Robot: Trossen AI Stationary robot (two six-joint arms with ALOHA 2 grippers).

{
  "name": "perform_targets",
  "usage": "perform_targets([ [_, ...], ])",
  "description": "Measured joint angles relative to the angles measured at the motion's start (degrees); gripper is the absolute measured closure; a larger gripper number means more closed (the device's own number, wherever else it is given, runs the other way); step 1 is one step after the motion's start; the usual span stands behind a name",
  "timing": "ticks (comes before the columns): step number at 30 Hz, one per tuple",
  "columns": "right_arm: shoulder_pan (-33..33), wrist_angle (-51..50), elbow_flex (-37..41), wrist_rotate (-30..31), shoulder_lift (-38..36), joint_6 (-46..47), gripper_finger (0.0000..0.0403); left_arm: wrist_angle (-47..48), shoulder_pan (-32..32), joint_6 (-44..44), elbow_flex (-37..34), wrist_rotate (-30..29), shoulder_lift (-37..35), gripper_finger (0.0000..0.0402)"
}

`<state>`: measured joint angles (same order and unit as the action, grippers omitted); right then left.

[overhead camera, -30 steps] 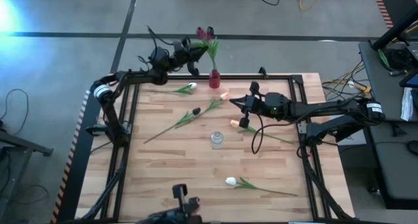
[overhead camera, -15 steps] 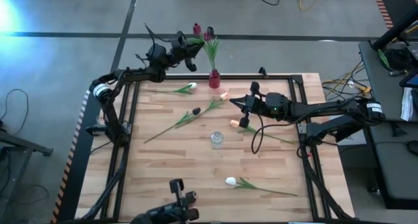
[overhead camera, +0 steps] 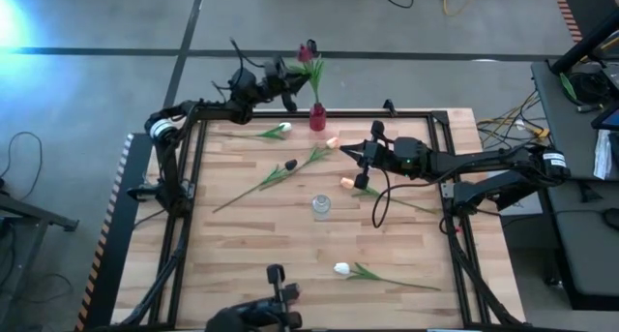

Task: Sort flowers into vase by color
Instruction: Put the red tulip into the red vase, then put the black tulip into the red vase

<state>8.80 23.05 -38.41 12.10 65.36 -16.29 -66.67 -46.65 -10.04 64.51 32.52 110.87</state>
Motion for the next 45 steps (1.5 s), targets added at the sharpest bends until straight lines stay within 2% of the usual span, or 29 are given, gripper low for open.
perform_targets([
  [8,0.02,0.00,0.00,0.00,0.00,0.19,0.0394,12.55,0.07,6.41,0.09,1.56,-0.74,0.0313],
  [24,0.02,-0.04,-0.04,0.00,0.00,0.23,0.0394,37.16,0.09,21.85,0.09,0.79,-8.78,0.0259],
  [30,0.02,-0.07,-0.04,0.00,0.00,0.23,0.0394,48.51,0.07,29.86,0.07,-6.83,-14.22,0.0247],
  [35,0.02,-0.08,-0.04,0.00,0.00,0.23,0.0394,58.50,0.04,34.61,0.02,-10.86,-18.68,0.0237],
  [42,0.02,-0.09,-0.04,0.01,0.00,0.23,0.0394,71.06,0.04,36.58,-0.02,-14.49,-24.55,0.0225],
  [45,0.02,-0.12,-0.04,0.01,0.00,0.22,0.0394,80.08,0.17,35.85,-0.03,-14.65,-26.88,0.0223],
])
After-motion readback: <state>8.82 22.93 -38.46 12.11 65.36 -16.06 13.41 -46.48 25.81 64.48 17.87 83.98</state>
